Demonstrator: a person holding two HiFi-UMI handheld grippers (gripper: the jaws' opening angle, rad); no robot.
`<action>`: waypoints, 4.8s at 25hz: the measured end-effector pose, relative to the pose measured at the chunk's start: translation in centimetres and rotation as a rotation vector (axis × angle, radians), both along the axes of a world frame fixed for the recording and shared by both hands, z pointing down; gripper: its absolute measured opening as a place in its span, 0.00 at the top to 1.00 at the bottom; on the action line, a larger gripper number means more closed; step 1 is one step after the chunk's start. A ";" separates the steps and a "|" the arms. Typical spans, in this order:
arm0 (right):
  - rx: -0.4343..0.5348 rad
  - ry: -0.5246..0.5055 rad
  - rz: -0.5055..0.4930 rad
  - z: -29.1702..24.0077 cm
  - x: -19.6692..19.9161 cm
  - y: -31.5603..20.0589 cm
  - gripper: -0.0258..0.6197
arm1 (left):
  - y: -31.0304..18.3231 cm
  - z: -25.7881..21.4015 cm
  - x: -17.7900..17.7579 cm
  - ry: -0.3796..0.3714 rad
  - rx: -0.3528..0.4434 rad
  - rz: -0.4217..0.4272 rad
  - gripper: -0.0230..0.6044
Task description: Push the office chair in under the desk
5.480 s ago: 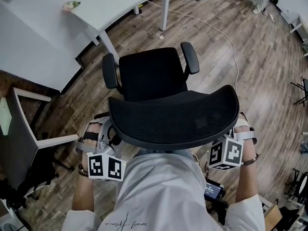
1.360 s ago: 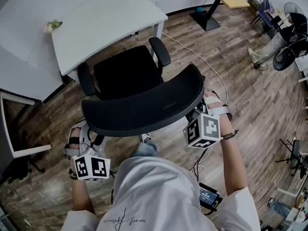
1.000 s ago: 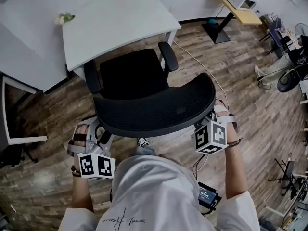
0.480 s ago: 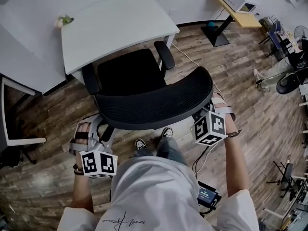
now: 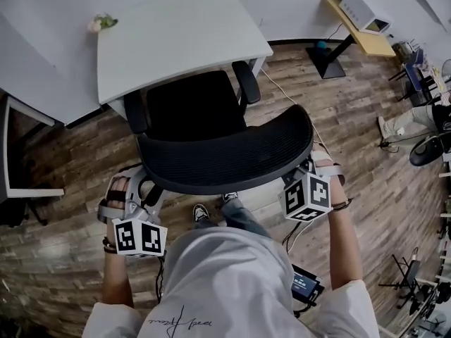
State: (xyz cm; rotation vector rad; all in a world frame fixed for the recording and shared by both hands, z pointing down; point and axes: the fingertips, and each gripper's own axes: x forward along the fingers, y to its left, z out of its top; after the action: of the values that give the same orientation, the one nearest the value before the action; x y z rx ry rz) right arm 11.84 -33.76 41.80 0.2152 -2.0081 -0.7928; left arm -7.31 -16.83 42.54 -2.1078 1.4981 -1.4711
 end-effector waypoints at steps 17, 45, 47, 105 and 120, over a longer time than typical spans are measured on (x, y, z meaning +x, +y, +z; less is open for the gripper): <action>0.009 -0.024 -0.133 0.3 -1.3 -4.3 0.67 | -3.5 0.5 -0.3 0.005 0.007 -0.070 0.65; -0.010 -0.092 -0.210 0.1 -6.7 -10.4 0.67 | -9.8 0.7 -5.9 0.031 -0.019 -0.120 0.64; -0.012 -0.095 -0.212 0.1 -7.2 -10.8 0.67 | -10.3 0.7 -6.4 0.040 -0.029 -0.123 0.64; 0.003 -0.159 -0.198 0.1 -12.6 -15.2 0.66 | -15.4 0.9 -12.4 0.046 -0.019 -0.176 0.62; -0.043 -0.155 -0.223 0.3 -13.1 -15.9 0.66 | -15.9 1.2 -12.8 0.051 -0.022 -0.167 0.62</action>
State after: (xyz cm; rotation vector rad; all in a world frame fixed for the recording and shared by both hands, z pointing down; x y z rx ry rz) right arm -1.21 -49.68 42.12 0.0274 -2.2200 -0.8938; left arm -20.09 -32.72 43.79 -2.0926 1.7219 -1.5043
